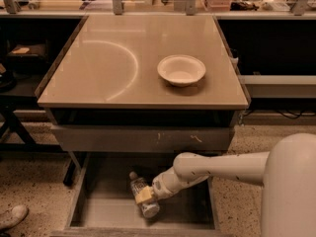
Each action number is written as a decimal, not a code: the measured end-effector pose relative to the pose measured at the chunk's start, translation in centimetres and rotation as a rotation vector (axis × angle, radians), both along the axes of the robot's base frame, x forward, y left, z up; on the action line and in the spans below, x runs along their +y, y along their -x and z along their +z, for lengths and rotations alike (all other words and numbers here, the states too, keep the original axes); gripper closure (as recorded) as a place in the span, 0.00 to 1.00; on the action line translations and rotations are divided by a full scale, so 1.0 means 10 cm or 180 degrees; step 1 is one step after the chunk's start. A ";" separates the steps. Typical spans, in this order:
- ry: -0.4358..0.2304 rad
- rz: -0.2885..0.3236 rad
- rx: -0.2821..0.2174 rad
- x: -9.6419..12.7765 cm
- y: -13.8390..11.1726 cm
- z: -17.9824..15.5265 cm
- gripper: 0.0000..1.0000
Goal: Place blue plastic bottle into middle drawer
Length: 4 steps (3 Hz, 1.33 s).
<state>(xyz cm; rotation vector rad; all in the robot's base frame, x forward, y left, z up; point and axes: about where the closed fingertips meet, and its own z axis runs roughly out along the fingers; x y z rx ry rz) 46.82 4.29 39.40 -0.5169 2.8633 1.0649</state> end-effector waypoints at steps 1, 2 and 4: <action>0.0000 0.0000 0.0000 0.00 0.00 0.00 0.13; 0.0000 0.0001 0.0001 0.00 0.00 0.00 0.00; 0.0072 -0.0069 -0.0149 -0.11 0.04 0.20 0.00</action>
Offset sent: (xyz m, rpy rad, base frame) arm 0.0000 0.0000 0.0000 0.0000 0.0000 0.0000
